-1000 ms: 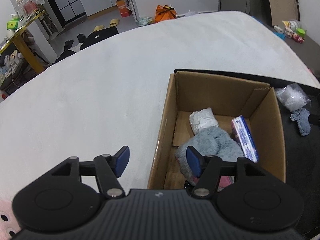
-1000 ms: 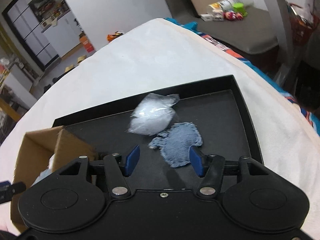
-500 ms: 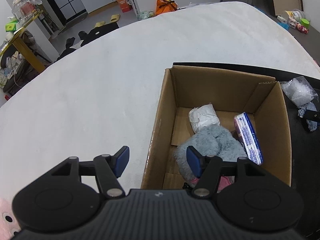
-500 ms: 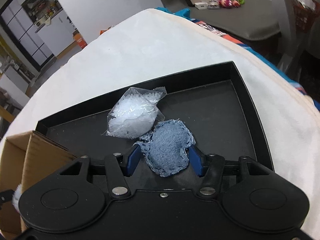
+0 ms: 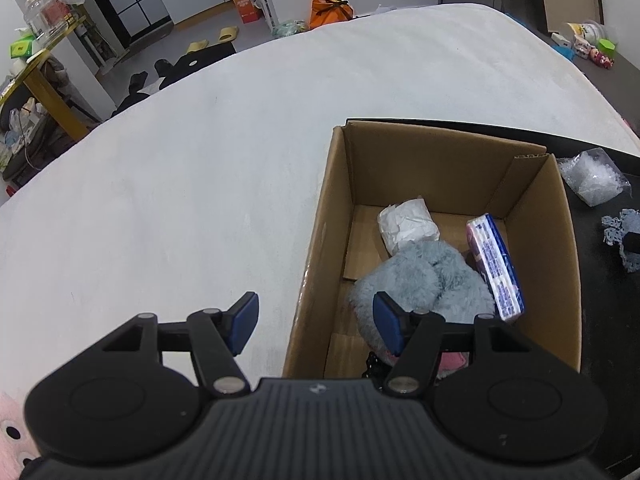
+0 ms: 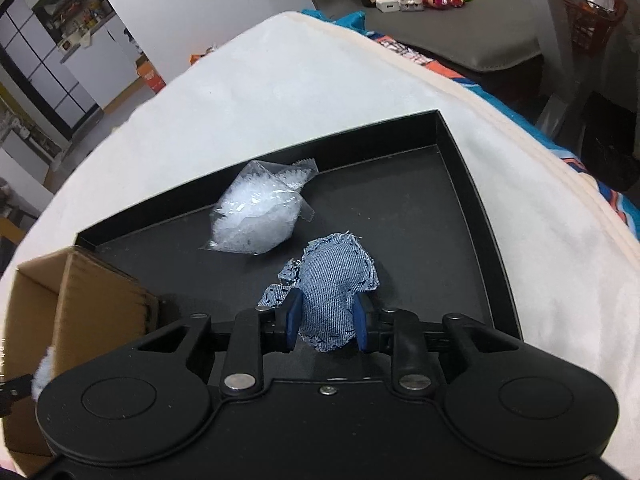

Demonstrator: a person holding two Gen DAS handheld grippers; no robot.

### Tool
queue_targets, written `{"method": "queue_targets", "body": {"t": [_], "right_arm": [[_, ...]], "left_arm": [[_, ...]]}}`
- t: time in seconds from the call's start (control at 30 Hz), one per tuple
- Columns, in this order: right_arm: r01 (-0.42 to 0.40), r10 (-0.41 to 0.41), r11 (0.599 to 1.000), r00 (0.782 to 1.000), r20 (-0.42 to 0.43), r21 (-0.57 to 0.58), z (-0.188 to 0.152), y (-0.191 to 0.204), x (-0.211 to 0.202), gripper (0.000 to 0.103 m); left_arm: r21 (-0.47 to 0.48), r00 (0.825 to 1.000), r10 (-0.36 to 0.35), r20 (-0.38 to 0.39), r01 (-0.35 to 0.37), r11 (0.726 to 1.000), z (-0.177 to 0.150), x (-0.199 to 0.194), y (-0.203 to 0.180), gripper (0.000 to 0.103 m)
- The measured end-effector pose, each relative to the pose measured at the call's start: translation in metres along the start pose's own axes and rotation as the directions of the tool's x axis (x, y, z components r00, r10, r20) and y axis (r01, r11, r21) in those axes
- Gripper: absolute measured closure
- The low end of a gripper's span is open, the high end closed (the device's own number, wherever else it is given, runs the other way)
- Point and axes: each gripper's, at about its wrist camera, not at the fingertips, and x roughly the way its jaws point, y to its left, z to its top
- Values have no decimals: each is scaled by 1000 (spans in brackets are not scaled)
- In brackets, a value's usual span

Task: Organize soft objects
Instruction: 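Carry the denim plush with the right tool into the box and release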

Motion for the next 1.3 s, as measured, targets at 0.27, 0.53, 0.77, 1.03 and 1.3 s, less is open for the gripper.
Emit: {"method": "queue_targets", "body": {"t": [0.27,0.53,0.77,1.03,1.3], "right_arm": [[-10,10,1000,999,31,-16,-3,15,-25,76],[-21,23,999,998,67,-38,0,34,-45,76],[-48,55,996,995,88,-76,1,57,-59,76],[-91,104,985,991,87,-144,-4,86,-69,76],[-132,154,966,984,86,-221,-8,120,-74,76]], "left_arm": [[-9,999,-42,13,42,999,-11,-6,3,41],[-18,995,-97,28,98,995,-19,-8,8,42],[-18,989,-142,38,143,990,-21,-6,18,45],[-50,983,-180,36,181,982,-20,1,31,60],[-80,976,-219,13,219,972,-21,9,39,81]]}}
